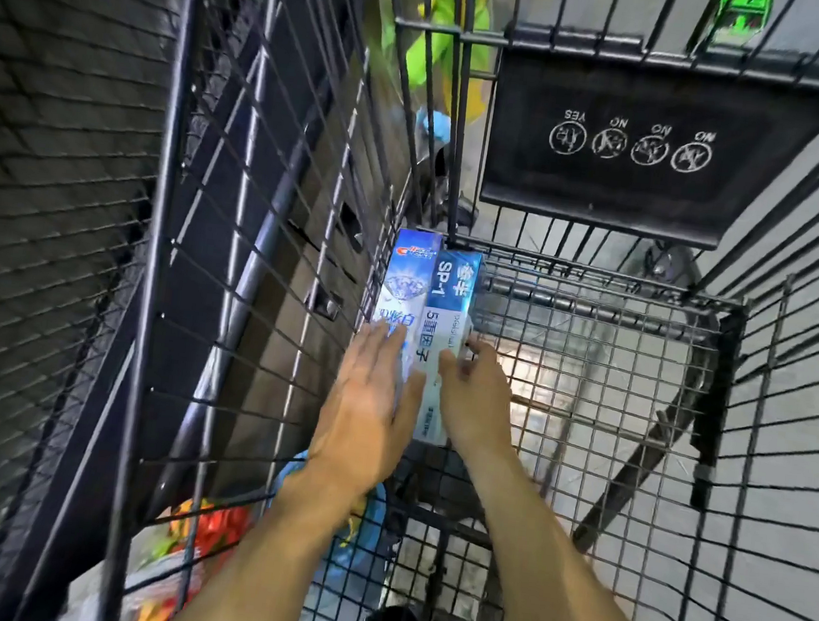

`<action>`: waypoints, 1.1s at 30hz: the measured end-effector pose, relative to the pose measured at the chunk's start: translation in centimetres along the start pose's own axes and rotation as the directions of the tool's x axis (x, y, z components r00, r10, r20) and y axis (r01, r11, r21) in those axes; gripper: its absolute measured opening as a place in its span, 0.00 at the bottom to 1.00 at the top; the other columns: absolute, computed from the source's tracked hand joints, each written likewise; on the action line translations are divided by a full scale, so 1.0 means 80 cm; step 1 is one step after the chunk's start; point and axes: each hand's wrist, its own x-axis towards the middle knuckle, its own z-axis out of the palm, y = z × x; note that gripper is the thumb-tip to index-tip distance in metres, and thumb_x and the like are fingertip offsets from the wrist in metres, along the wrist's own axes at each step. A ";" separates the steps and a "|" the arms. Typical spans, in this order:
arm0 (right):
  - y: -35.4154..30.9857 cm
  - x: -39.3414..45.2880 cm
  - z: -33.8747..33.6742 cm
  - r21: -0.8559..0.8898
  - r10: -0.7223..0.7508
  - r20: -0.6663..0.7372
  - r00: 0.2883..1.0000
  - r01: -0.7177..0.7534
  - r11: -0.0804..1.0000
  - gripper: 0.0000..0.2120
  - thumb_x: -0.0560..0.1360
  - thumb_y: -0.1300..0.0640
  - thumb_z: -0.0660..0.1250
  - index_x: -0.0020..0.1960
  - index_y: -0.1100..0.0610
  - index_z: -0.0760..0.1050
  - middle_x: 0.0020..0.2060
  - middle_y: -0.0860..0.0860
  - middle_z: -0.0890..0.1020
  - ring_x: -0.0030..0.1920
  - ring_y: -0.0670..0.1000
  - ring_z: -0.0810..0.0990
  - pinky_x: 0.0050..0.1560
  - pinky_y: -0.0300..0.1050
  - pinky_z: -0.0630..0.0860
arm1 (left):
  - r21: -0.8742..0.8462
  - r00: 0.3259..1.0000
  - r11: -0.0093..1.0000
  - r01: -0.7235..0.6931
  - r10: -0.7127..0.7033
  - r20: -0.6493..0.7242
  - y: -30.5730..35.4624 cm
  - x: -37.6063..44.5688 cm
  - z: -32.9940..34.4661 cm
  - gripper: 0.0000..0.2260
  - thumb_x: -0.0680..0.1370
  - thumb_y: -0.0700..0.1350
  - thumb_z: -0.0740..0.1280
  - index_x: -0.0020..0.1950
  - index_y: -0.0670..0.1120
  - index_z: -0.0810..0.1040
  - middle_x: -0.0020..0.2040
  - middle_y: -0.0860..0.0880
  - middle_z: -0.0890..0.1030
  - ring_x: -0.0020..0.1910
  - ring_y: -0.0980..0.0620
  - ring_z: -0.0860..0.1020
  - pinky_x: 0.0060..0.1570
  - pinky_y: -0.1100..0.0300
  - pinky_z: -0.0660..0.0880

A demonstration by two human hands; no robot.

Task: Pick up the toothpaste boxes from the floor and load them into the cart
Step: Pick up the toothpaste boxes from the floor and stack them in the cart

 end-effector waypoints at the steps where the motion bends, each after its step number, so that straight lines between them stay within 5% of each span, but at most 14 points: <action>1: 0.000 0.004 0.004 -0.063 0.001 -0.002 1.000 -0.001 0.998 0.14 0.82 0.47 0.62 0.64 0.52 0.71 0.54 0.51 0.82 0.55 0.55 0.80 0.58 0.57 0.78 | -0.008 1.000 1.000 0.009 -0.009 0.022 0.000 0.001 -0.002 0.27 0.84 0.54 0.56 0.77 0.38 0.67 0.77 0.40 0.66 0.79 0.46 0.58 0.77 0.67 0.45; 6: -0.004 0.010 -0.003 -0.317 -0.041 0.010 0.999 0.042 0.948 0.19 0.83 0.43 0.57 0.68 0.50 0.73 0.56 0.55 0.77 0.55 0.58 0.79 0.51 0.49 0.76 | 0.053 0.997 0.999 -0.006 0.002 0.071 -0.005 -0.001 0.001 0.26 0.82 0.52 0.59 0.76 0.37 0.68 0.76 0.40 0.68 0.79 0.45 0.60 0.77 0.62 0.49; 11: -0.015 -0.005 -0.048 -0.550 -0.093 0.064 0.994 0.113 0.828 0.21 0.83 0.43 0.56 0.72 0.48 0.70 0.64 0.58 0.72 0.64 0.61 0.72 0.62 0.54 0.73 | 0.238 0.973 0.969 -0.065 0.009 0.230 0.001 0.002 -0.013 0.32 0.82 0.59 0.49 0.79 0.39 0.63 0.78 0.41 0.65 0.80 0.45 0.56 0.80 0.53 0.50; 19: -0.085 -0.121 -0.206 -0.895 -0.136 0.150 0.979 0.193 0.402 0.29 0.81 0.35 0.52 0.75 0.50 0.65 0.73 0.56 0.70 0.75 0.59 0.64 0.77 0.61 0.58 | 0.608 0.864 0.659 -0.444 0.134 0.485 0.114 0.000 -0.131 0.36 0.78 0.62 0.30 0.83 0.47 0.46 0.83 0.47 0.49 0.82 0.46 0.44 0.79 0.47 0.43; 21: -0.115 -0.168 -0.243 -0.920 -0.155 0.137 0.978 0.183 0.345 0.30 0.81 0.35 0.50 0.75 0.52 0.64 0.74 0.57 0.67 0.76 0.60 0.62 0.77 0.61 0.56 | 0.600 0.854 0.659 -0.455 0.131 0.504 0.152 -0.006 -0.168 0.33 0.82 0.62 0.35 0.83 0.47 0.45 0.83 0.48 0.47 0.82 0.47 0.44 0.80 0.46 0.42; 25: -0.168 -0.273 -0.302 -0.943 -0.211 0.063 0.975 0.128 0.308 0.31 0.82 0.36 0.48 0.78 0.53 0.61 0.77 0.58 0.63 0.78 0.60 0.58 0.78 0.58 0.54 | 0.601 0.833 0.591 -0.538 0.265 0.486 0.234 -0.030 -0.231 0.31 0.84 0.63 0.44 0.83 0.48 0.52 0.83 0.47 0.53 0.82 0.46 0.50 0.79 0.43 0.47; 28: -0.185 -0.357 -0.331 -0.949 -0.261 -0.062 0.963 0.024 0.315 0.32 0.82 0.35 0.50 0.79 0.52 0.59 0.78 0.57 0.62 0.77 0.60 0.59 0.76 0.57 0.56 | 0.526 0.769 0.561 -0.639 0.445 0.459 0.284 -0.055 -0.264 0.36 0.80 0.65 0.39 0.81 0.46 0.59 0.81 0.45 0.61 0.80 0.45 0.57 0.77 0.43 0.51; 33: -0.170 -0.516 -0.351 -0.879 -0.264 -0.329 0.907 -0.192 0.437 0.39 0.76 0.31 0.41 0.78 0.52 0.61 0.78 0.57 0.63 0.78 0.58 0.58 0.77 0.55 0.55 | 0.451 0.624 0.434 -0.780 0.586 0.516 0.359 -0.132 -0.301 0.35 0.81 0.65 0.36 0.83 0.48 0.47 0.83 0.46 0.52 0.82 0.46 0.48 0.79 0.43 0.46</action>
